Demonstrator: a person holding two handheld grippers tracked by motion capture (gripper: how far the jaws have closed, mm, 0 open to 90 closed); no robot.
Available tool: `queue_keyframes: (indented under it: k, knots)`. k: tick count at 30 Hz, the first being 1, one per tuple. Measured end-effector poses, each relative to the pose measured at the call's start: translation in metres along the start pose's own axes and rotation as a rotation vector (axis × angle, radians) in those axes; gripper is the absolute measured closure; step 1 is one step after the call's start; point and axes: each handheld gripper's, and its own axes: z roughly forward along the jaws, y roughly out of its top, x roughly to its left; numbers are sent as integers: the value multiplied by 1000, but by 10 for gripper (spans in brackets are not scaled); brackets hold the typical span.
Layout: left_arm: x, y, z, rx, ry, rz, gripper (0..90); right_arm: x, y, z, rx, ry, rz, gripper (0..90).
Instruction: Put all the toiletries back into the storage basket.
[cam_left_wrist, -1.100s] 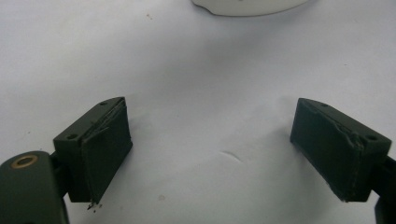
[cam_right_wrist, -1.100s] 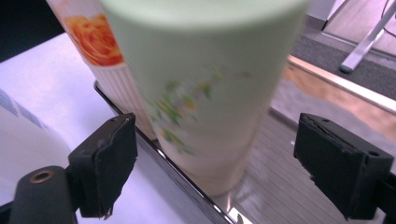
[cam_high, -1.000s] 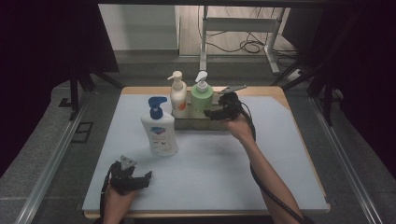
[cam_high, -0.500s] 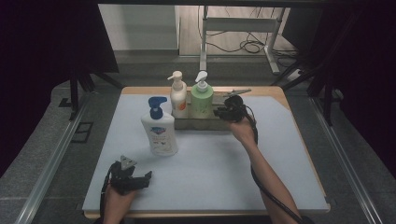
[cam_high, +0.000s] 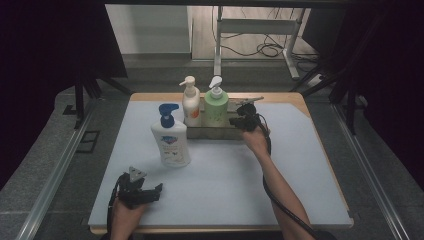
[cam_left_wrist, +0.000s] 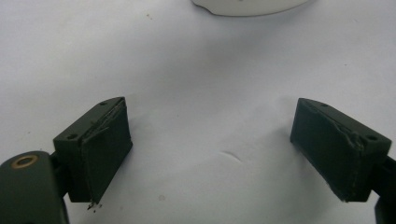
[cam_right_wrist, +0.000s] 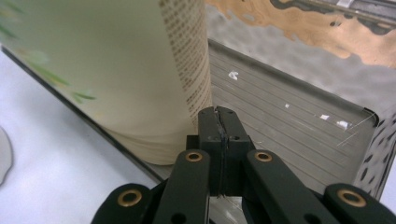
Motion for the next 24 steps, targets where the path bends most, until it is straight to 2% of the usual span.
queue_keyframes:
  k: [10, 17, 24]
  knots:
    - [0, 0, 0, 0, 0, 0, 119, 5, 4, 10, 23, -9, 2, 895]
    - [0, 0, 0, 0, 0, 0, 118, 5, 4, 11, 33, 6, 8, 895]
    - [0, 0, 0, 0, 0, -1, 118, 11, 5, 14, 36, 22, -8, 892]
